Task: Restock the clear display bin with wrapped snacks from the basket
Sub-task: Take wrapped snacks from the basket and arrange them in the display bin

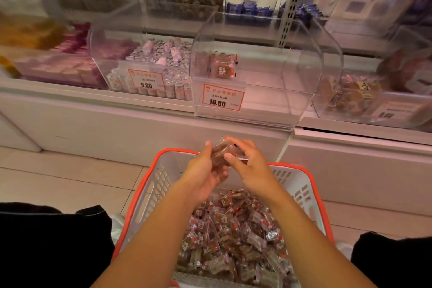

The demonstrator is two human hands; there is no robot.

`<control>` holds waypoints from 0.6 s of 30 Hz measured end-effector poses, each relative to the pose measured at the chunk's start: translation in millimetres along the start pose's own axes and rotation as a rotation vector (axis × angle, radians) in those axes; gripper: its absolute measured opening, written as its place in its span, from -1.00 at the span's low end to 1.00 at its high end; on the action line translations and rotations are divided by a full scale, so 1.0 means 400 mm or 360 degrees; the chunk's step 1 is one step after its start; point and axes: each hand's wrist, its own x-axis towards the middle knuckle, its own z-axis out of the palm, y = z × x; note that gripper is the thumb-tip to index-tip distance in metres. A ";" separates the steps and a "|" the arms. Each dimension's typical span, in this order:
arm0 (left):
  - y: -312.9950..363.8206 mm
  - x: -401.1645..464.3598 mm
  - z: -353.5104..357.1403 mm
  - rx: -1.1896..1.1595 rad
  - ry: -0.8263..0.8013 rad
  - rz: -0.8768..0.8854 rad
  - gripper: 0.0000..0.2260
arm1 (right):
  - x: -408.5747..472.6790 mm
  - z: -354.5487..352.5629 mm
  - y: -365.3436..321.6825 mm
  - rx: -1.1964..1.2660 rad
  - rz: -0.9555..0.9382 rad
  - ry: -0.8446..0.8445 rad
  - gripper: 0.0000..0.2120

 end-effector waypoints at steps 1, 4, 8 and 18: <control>0.007 -0.001 0.003 0.0023 0.0043 0.0066 -0.56 | 0.000 0.001 -0.009 -0.0119 -0.0038 -0.0035 -0.57; 0.040 -0.018 0.004 0.0216 0.0029 0.0218 -0.60 | -0.006 0.004 -0.043 -0.0104 -0.0032 -0.0166 -0.48; 0.108 -0.059 0.014 0.0555 -0.0050 0.0408 -0.68 | -0.012 0.013 -0.103 0.0088 -0.0073 -0.0193 -0.42; 0.370 -0.204 0.081 0.1162 -0.0342 0.0781 -0.82 | -0.002 -0.018 -0.329 -0.0257 -0.0726 0.0388 -0.63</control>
